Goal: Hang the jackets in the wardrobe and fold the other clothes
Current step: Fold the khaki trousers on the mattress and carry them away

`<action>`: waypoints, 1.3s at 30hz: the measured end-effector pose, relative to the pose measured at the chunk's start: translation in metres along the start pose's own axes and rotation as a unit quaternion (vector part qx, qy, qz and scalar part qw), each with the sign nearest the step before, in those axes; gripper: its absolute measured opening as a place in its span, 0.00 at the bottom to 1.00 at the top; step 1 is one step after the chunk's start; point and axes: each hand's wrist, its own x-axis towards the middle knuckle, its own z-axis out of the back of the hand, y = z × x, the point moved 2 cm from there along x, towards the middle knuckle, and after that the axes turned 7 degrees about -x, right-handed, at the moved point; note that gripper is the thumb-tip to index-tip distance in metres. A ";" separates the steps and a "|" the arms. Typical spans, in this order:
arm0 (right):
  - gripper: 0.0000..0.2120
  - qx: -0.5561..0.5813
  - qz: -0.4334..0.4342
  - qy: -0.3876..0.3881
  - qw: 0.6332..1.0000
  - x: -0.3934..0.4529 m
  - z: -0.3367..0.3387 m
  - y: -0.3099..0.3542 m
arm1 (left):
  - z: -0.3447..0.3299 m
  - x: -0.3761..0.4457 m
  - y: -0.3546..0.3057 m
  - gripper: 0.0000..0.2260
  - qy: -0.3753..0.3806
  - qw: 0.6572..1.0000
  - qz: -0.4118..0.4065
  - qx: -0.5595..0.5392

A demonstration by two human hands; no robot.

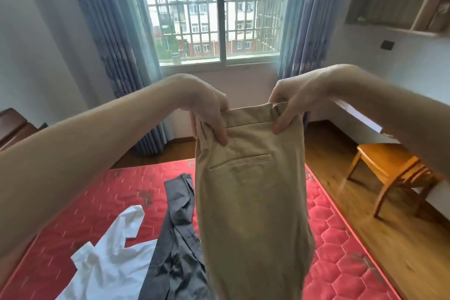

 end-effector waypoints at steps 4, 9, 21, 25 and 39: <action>0.11 -0.095 -0.043 -0.176 0.979 0.050 0.025 -0.012 | 0.042 0.044 0.019 0.08 -0.172 0.983 0.002 0.068; 0.05 -0.192 -0.066 -0.309 0.929 0.082 0.066 -0.019 | 0.087 0.080 0.034 0.14 -0.305 0.944 -0.016 0.129; 0.11 -0.264 -0.065 -0.440 0.856 0.074 0.045 -0.036 | 0.068 0.081 0.036 0.14 -0.454 0.854 -0.067 0.246; 0.09 -0.298 -0.055 -0.378 0.875 0.068 -0.037 -0.045 | -0.031 0.097 0.045 0.12 -0.415 0.883 -0.071 0.208; 0.12 -0.249 -0.038 -0.037 0.967 0.102 -0.556 -0.103 | -0.574 0.168 0.122 0.16 -0.166 0.953 -0.201 0.154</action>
